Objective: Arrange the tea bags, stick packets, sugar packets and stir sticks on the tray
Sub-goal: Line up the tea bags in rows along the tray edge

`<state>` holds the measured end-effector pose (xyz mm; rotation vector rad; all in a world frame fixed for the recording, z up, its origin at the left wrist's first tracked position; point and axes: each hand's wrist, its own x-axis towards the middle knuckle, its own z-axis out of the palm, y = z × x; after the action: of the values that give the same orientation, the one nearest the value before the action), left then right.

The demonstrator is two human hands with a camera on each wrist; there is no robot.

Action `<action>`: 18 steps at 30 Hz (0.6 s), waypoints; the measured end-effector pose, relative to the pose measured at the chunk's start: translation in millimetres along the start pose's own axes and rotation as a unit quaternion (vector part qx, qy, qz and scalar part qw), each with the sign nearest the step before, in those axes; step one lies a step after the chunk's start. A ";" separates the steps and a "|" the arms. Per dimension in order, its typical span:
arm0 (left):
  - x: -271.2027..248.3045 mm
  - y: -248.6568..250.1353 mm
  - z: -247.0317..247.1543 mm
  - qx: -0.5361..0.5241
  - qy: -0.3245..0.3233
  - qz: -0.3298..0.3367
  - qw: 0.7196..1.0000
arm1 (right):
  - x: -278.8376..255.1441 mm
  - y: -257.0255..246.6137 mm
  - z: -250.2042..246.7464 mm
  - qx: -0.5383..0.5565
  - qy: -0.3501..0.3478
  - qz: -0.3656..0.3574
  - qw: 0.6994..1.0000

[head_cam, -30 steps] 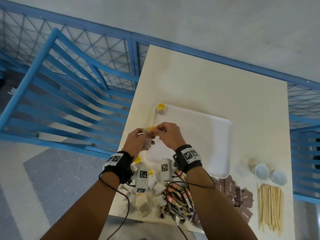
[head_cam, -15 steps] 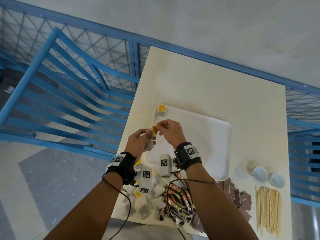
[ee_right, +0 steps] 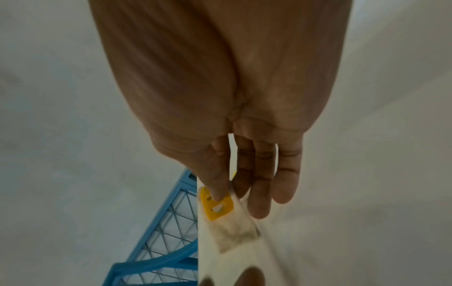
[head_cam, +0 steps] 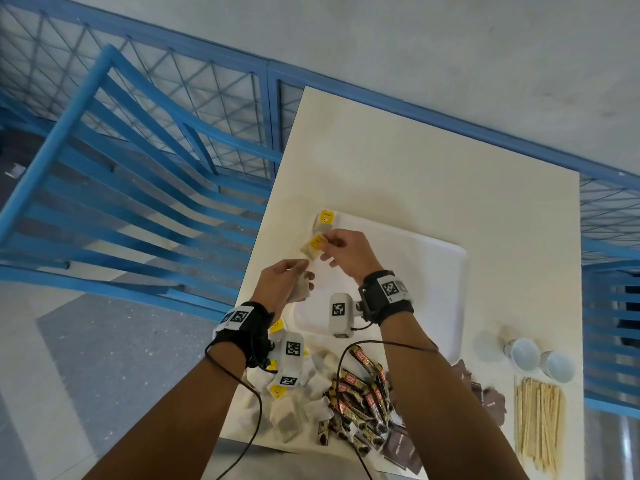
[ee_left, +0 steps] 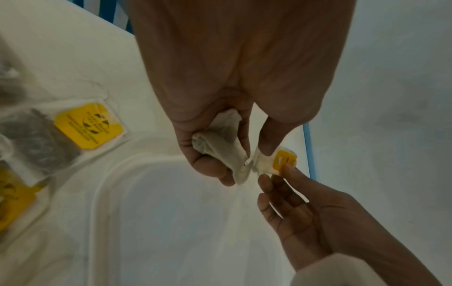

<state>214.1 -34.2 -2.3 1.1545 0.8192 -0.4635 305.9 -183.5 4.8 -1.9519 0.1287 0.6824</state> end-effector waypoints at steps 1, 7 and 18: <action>0.4 -0.7 -1.0 0.006 -0.002 -0.005 1.000 | 6.2 -0.4 -3.1 -0.032 0.004 -0.008 0.999; 1.1 -2.4 -4.4 0.049 0.000 -0.014 0.999 | 37.6 -3.4 -8.1 -0.202 0.042 -0.046 0.978; 2.0 -0.1 -9.3 0.072 0.006 -0.010 0.997 | 44.0 -8.8 -16.0 -0.158 -0.055 -0.032 0.985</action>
<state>212.2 -25.5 -5.5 1.2849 0.8196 -0.5399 352.3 -184.2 -5.8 -2.2045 -0.1166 0.8040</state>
